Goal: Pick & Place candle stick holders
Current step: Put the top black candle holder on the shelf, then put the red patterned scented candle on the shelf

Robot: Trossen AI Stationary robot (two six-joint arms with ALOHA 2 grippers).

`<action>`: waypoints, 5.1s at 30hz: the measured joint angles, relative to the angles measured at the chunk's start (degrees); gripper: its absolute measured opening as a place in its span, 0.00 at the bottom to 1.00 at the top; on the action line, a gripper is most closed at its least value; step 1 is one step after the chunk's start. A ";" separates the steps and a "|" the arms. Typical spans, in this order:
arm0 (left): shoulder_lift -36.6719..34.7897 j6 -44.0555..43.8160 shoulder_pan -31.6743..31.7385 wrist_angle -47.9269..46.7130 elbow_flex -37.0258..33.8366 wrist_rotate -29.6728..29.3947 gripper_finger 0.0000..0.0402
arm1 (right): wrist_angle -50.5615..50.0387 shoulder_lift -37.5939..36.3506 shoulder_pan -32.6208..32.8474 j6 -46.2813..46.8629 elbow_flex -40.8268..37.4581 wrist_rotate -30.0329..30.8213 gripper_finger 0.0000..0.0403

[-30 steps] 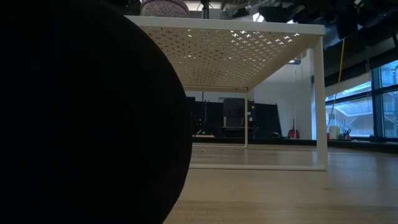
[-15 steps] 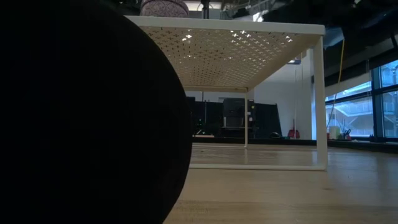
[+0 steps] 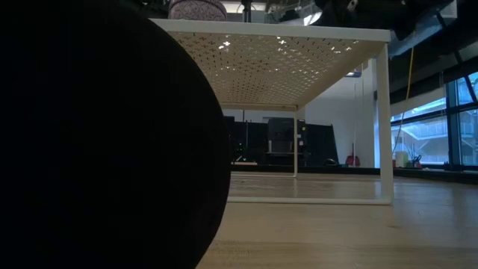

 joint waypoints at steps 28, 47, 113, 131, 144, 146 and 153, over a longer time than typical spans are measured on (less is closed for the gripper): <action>-4.46 -1.35 -3.40 -3.46 0.00 -3.65 0.00 | -4.10 10.83 3.37 -2.35 6.94 11.23 0.00; -4.46 -1.33 -3.39 -2.98 0.00 -3.66 0.00 | -2.39 13.19 3.61 -1.50 6.90 12.82 0.00; -4.42 -2.81 -3.30 -8.18 -0.02 -1.17 0.00 | -11.59 15.78 5.77 -1.67 12.98 19.60 0.00; -5.57 -3.89 -2.38 -8.37 -0.02 1.62 0.00 | -20.76 6.90 9.86 2.00 13.06 28.43 0.00; -15.59 -0.27 -12.12 -5.94 -0.02 0.90 0.00 | -20.80 6.05 15.18 0.86 13.06 30.31 0.00; -16.02 -0.47 -14.30 -5.93 -0.02 0.44 0.00 | -20.78 6.02 16.25 0.86 13.06 30.31 0.00; -14.55 -3.36 -23.12 -6.29 -0.02 -6.70 0.00 | -20.78 5.98 21.37 2.35 14.13 30.36 0.00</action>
